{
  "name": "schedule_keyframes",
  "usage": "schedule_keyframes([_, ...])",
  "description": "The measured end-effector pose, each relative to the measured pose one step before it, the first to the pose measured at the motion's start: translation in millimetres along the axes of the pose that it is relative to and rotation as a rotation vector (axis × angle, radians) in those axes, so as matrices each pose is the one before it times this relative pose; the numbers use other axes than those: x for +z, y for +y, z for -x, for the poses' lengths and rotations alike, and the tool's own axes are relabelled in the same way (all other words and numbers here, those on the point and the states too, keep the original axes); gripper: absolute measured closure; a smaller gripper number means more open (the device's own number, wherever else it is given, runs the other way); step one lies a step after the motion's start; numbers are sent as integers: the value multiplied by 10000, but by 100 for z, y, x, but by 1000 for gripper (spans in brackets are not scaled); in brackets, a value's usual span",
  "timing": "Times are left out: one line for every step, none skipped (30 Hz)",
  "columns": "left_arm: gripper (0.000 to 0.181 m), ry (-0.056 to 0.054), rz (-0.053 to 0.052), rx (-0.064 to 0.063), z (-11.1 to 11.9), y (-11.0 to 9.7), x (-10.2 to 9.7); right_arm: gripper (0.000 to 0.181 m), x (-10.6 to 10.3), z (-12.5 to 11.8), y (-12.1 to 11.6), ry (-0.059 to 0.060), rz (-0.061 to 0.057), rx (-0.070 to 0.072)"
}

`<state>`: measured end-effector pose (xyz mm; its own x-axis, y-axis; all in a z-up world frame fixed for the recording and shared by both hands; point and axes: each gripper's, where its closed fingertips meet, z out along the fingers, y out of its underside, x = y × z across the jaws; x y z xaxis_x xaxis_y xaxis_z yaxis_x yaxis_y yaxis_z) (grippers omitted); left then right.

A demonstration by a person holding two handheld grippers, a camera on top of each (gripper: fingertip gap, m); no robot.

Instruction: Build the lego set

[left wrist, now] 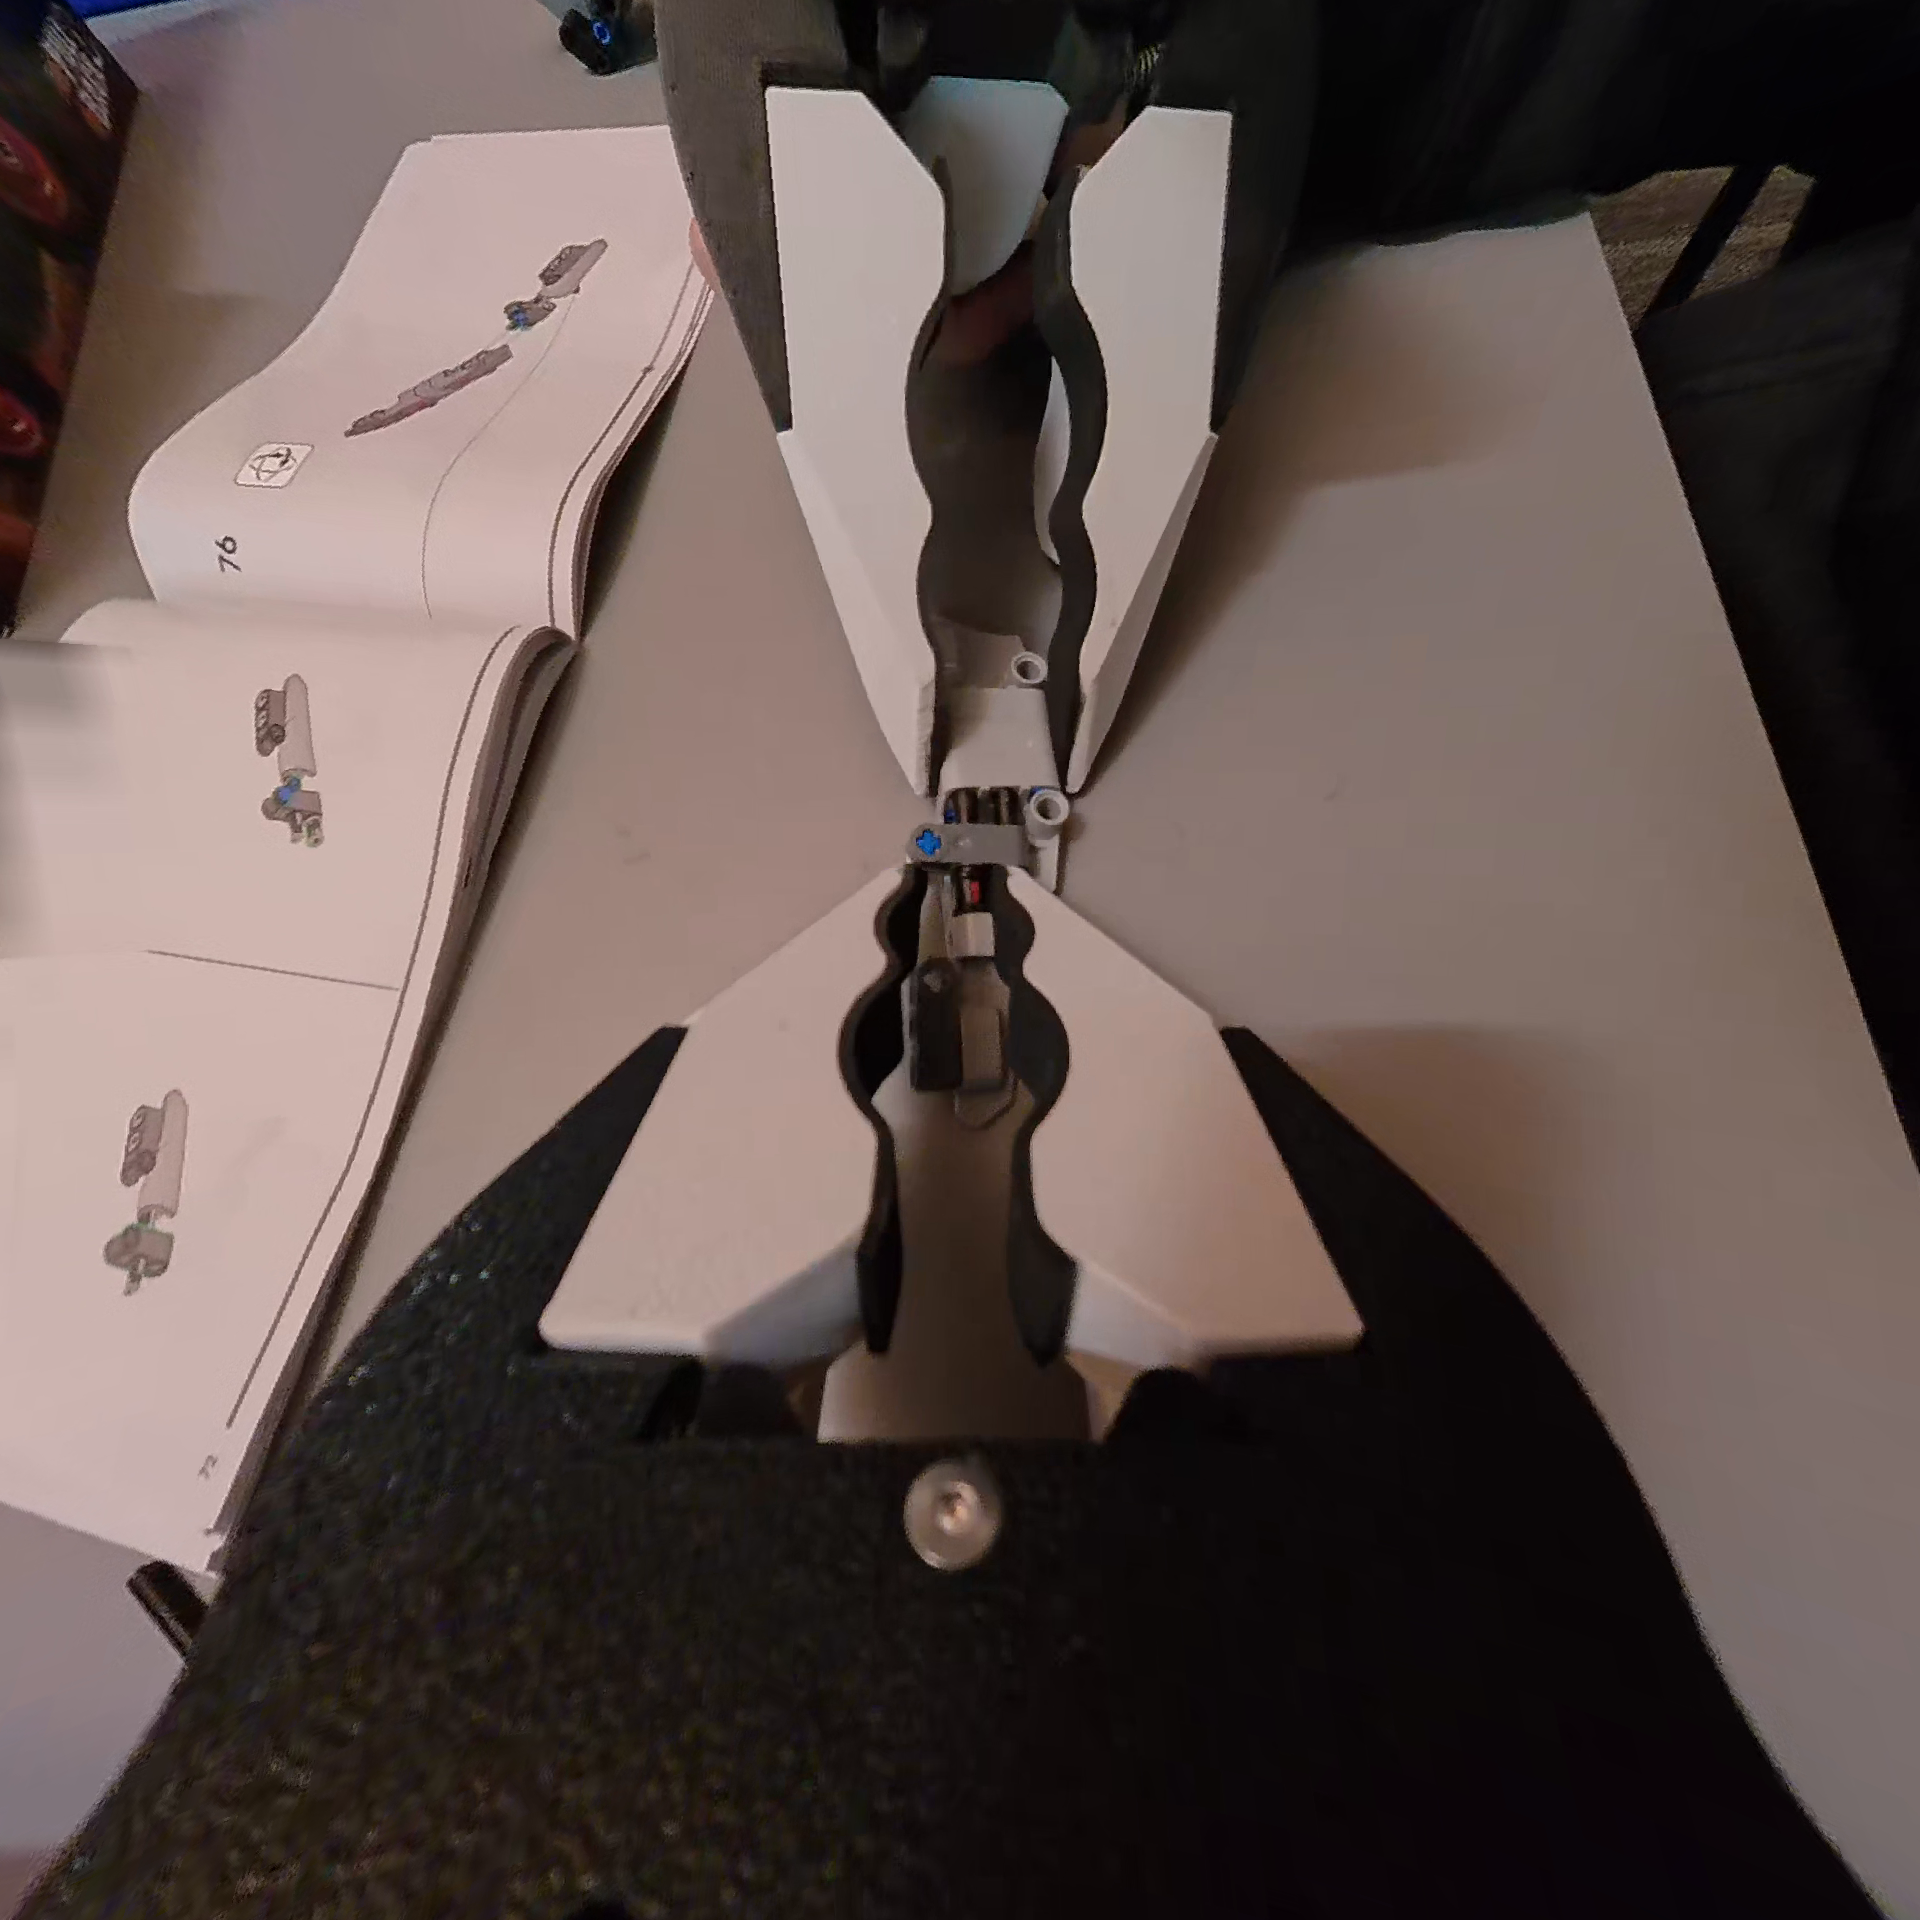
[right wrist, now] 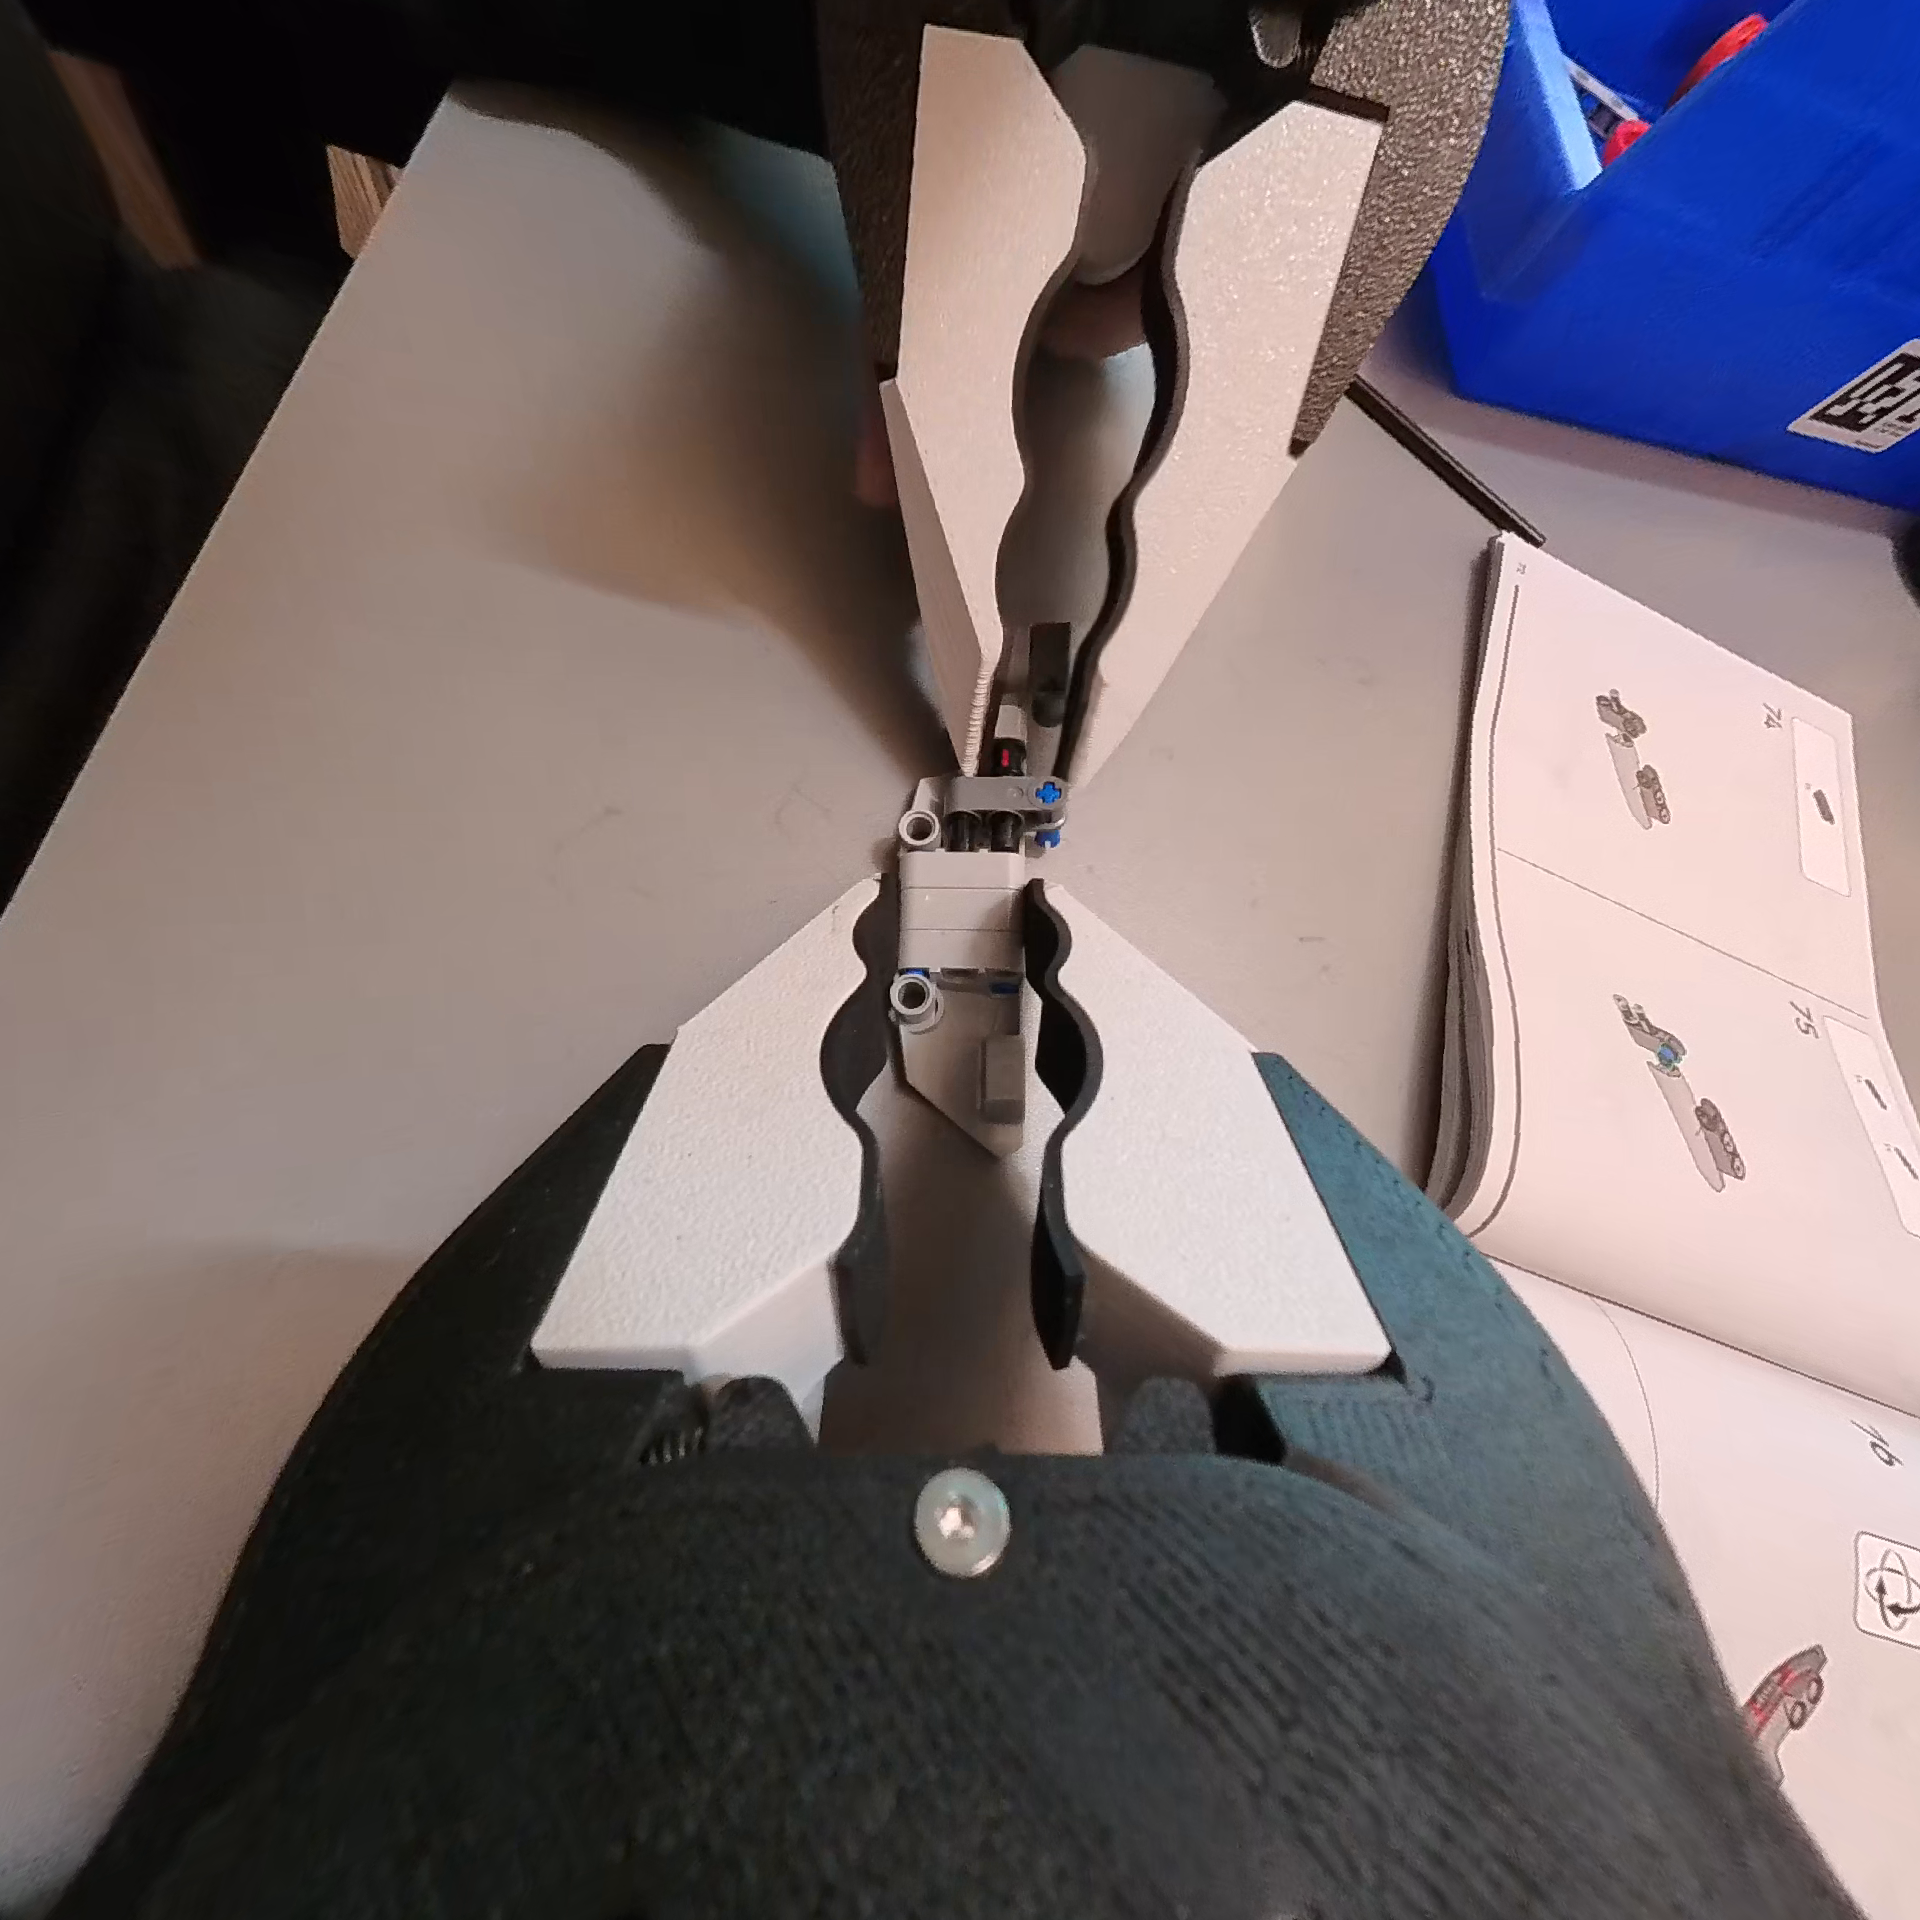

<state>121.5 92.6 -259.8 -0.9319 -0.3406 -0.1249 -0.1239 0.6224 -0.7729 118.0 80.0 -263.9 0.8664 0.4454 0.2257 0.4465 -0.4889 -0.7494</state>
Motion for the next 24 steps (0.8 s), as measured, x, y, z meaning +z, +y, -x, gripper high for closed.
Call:
schedule_keyframes([171, -20, -2, 3, 21, -2, -2, 159, 0, -3, -10, 12, -4, -12])
schedule_keyframes([170, 5, -3, 14, -16, -2, -5, 159, -5, 6, -1, 2, -1, -6])
schedule_keyframes([159, 111, 4, 48, -172, 8, 16, 159, 4, 4, 3, -6, 2, 11])
schedule_keyframes([157, 55, 52, 26, -91, 62, 51, 159, 2, -13, -4, -9, 0, 15])
schedule_keyframes([157, 26, 67, 24, -59, 77, 61, 159, 0, 4, 9, -11, 4, 14])
schedule_keyframes([157, -7, 22, 22, -4, 23, 35, 159, 5, -4, 0, -3, 0, 7])
schedule_keyframes([157, 3, -18, 13, -15, -17, -17, 159, 0, 3, 1, -2, 1, 2])
schedule_keyframes([157, 18, -32, 6, -23, -40, -31, 158, 4, -2, 2, -5, 1, 6])
schedule_keyframes([157, -6, -27, -14, 24, -29, -19, 159, -3, -5, 6, -1, 1, 2])
schedule_keyframes([158, -4, -19, -10, 17, -31, -10, 159, -4, 0, -2, 6, -2, -6])
schedule_keyframes([159, 28, -13, 25, -49, -15, -1, 159, -5, 4, -1, 4, -1, -4])
schedule_keyframes([158, -2, -3, 21, -13, -8, 0, 159, 3, 5, -5, 2, 0, -2])
schedule_keyframes([158, -45, 4, -25, 77, 9, -1, 159, -3, -4, 5, -2, 1, 2])
schedule_keyframes([157, -22, -15, -24, 60, -28, -3, 159, 0, 3, 0, -2, 0, 1])
schedule_keyframes([157, 3, -60, 16, 10, -81, -25, 159, 0, -1, -1, 0, 0, -1])
schedule_keyframes([157, -52, -88, 10, 86, -124, -50, 159, 0, 4, 1, -2, 1, 1])
schedule_keyframes([158, -44, -48, -12, 87, -82, -6, 159, 0, 3, 1, -2, 1, 2])
schedule_keyframes([159, 33, 26, 17, -51, 15, 54, 159, 3, 0, -6, 4, -1, -4])
schedule_keyframes([161, -33, 78, 38, 8, 77, 85, 159, 0, -5, 0, 3, 0, -1])
schedule_keyframes([161, -83, 50, 46, 51, 21, 101, 159, -6, 2, 12, -3, 6, 9])
schedule_keyframes([162, -53, 34, 36, 13, -16, 50, 159, 3, 3, 4, -4, 7, 4])
schedule_keyframes([162, -12, 15, 18, -21, 1, 33, 159, 0, -12, 0, 9, 0, 1])
schedule_keyframes([162, -6, 14, -41, 16, 1, 5, 159, 3, -18, 5, 10, 4, 12])
schedule_keyframes([162, -24, 32, -57, 40, -9, 8, 159, -7, -22, 14, 12, 7, 5])
